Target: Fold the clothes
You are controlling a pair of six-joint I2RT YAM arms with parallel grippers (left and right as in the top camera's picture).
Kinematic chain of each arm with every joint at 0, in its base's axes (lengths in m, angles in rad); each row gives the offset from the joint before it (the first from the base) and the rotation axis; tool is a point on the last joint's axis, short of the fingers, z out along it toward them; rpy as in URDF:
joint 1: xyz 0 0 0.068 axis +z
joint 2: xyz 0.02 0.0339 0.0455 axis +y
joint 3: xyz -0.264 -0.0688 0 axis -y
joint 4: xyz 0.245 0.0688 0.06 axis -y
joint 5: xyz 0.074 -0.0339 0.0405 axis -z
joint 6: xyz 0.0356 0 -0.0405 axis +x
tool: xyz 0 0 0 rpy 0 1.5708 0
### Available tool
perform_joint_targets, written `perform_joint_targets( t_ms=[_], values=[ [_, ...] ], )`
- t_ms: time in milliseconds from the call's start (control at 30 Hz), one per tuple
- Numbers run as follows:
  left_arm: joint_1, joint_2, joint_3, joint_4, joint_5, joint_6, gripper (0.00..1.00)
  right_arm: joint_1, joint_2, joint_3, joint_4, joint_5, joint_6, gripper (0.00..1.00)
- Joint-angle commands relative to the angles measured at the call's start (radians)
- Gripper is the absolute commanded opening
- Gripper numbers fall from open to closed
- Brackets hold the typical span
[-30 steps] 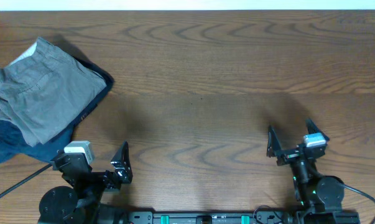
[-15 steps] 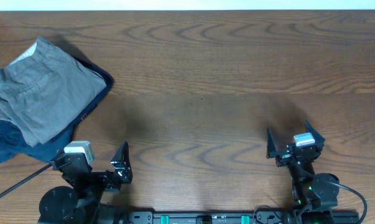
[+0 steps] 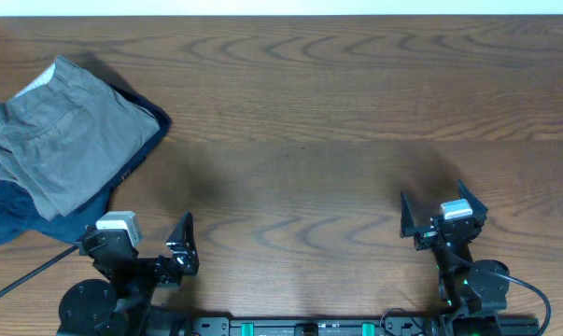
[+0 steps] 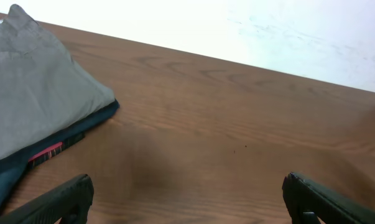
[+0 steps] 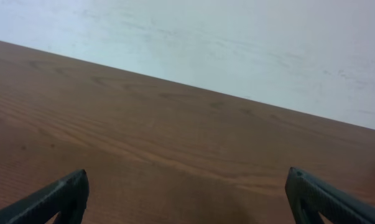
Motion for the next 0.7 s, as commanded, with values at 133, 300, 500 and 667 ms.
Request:
perform_joint_targets(
  t_ms=[133,300,500,667],
  values=[
    [0.003,-0.003,-0.003,0.002,-0.009,-0.01,0.98,0.021,-0.004,-0.002,-0.005,0.007,-0.015,0.99],
    [0.018,-0.013,-0.016,-0.041,-0.047,0.037,0.98,0.021,-0.004,-0.002,-0.005,0.006,-0.014,0.99],
    [0.101,-0.06,-0.123,-0.041,-0.058,0.045,0.98,0.021,-0.004,-0.002,-0.005,0.006,-0.015,0.99],
    [0.155,-0.133,-0.316,0.141,-0.058,0.068,0.98,0.021,-0.004,-0.002,-0.005,0.006,-0.015,0.99]
  ],
)
